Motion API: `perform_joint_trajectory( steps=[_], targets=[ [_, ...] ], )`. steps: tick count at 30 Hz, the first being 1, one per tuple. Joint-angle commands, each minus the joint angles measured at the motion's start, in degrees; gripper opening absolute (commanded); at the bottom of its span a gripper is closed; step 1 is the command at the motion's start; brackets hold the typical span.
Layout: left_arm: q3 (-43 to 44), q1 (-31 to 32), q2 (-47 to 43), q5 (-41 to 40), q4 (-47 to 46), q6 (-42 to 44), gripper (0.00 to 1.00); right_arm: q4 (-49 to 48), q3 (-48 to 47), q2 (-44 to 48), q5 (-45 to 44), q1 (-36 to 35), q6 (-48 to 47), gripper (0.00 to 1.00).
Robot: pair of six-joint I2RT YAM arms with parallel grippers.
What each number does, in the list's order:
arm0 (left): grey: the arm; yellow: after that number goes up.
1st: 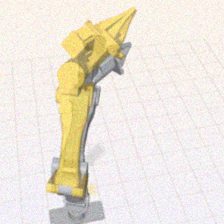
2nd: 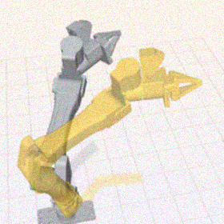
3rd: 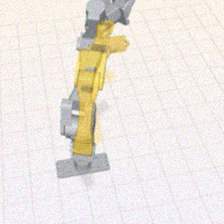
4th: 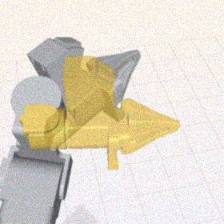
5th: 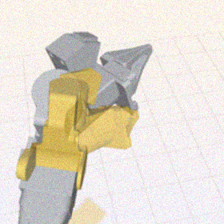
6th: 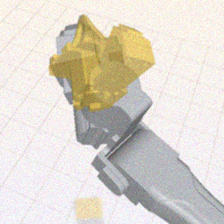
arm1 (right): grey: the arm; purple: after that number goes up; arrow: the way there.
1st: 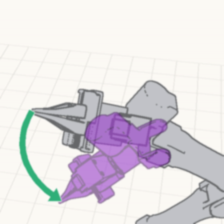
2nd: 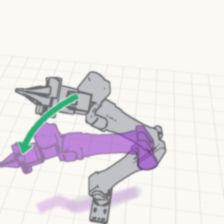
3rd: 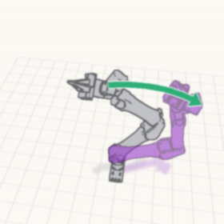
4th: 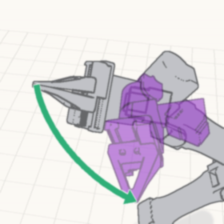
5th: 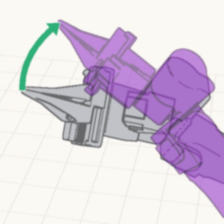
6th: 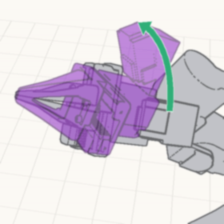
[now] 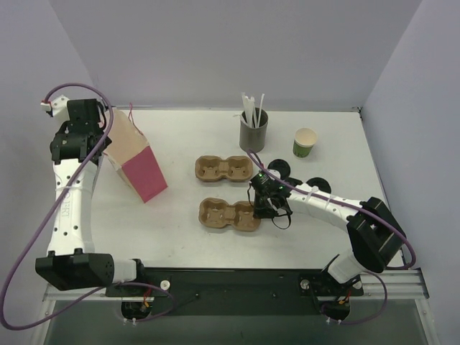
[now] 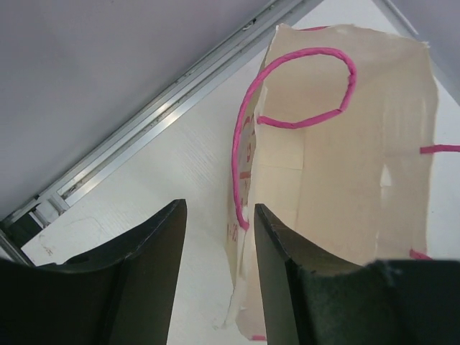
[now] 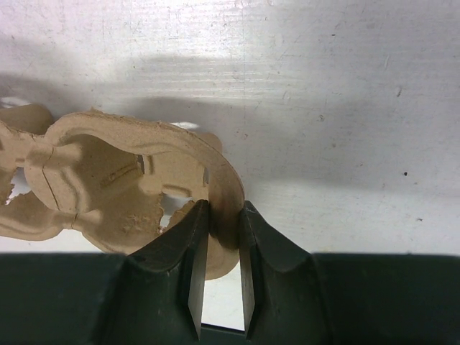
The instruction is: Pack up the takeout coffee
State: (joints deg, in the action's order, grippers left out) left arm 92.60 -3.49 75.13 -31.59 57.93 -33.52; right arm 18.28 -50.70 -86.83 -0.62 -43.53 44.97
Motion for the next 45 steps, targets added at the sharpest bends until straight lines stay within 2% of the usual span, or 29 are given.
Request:
perform_joint_trajectory(
  steps=[1, 10, 13, 14, 15, 17, 18, 19, 23, 27, 29, 30, 32, 37, 39, 45],
  targets=[
    [-0.5, -1.9, 3.3, 2.5, -3.1, 3.1, 0.54, 2.5, -1.9, 0.6, -1.8, 0.4, -2.3, 0.11],
    [-3.8, -3.8, 8.2, 9.5, -10.3, 5.1, 0.57, 2.4, -1.7, 1.7, -1.8, 1.4, -3.1, 0.11],
    [-3.7, -3.8, 10.3, 7.8, -10.1, 6.3, 0.51, 2.5, -2.0, 1.7, -1.8, 1.5, -3.4, 0.11],
    [-3.8, -3.9, 10.6, 7.5, -10.6, 6.8, 0.46, 2.5, -2.0, 1.7, -1.8, 1.6, -3.6, 0.11],
    [-4.2, -3.9, 10.7, 7.3, -12.3, 7.7, 0.34, 2.4, -2.0, 1.7, -1.8, 1.5, -3.7, 0.11],
    [-4.7, -3.9, 11.2, 6.6, -13.7, 10.5, 0.19, 2.4, -2.1, 1.8, -1.6, 1.6, -4.3, 0.11],
    [-4.4, -3.9, 11.5, 7.0, -14.7, 13.0, 0.02, 2.5, -2.2, 2.0, -1.5, 1.6, -4.5, 0.10],
    [-3.9, -3.9, 11.5, 9.2, -15.6, 14.9, 0.00, 2.5, -2.4, 2.2, -1.1, 1.8, -5.1, 0.10],
    [0.2, -3.3, 10.9, 16.6, -17.0, 23.5, 0.00, 3.2, -2.7, 2.9, -0.9, 1.8, -7.4, 0.11],
    [4.2, 1.7, 9.3, 20.5, -14.1, 33.2, 0.00, 3.3, -2.1, 4.2, -0.8, 1.7, -9.7, 0.10],
    [3.7, 4.7, 7.7, 21.0, -14.4, 37.8, 0.00, 3.2, -1.3, 5.7, -1.0, 1.6, -10.5, 0.10],
    [2.5, 5.9, 5.9, 21.9, -14.9, 42.7, 0.00, 3.2, -0.9, 6.4, -1.6, 1.7, -11.0, 0.10],
    [0.9, 8.8, 4.0, 22.3, -16.2, 46.1, 0.00, 3.2, -0.5, 8.2, -1.7, 1.8, -11.3, 0.10],
    [-3.6, 10.7, -2.7, 35.5, -19.1, 57.1, 0.00, 5.7, -1.4, 13.2, -1.7, 1.7, -11.6, 0.09],
    [-4.6, 12.8, -4.9, 37.6, -19.8, 61.2, 0.00, 7.5, -1.8, 15.4, -2.2, 1.7, -11.7, 0.09],
    [-5.9, 17.0, -7.9, 42.1, -18.6, 67.3, 0.00, 13.9, -5.0, 25.1, -2.2, 1.8, -13.8, 0.08]
  ],
)
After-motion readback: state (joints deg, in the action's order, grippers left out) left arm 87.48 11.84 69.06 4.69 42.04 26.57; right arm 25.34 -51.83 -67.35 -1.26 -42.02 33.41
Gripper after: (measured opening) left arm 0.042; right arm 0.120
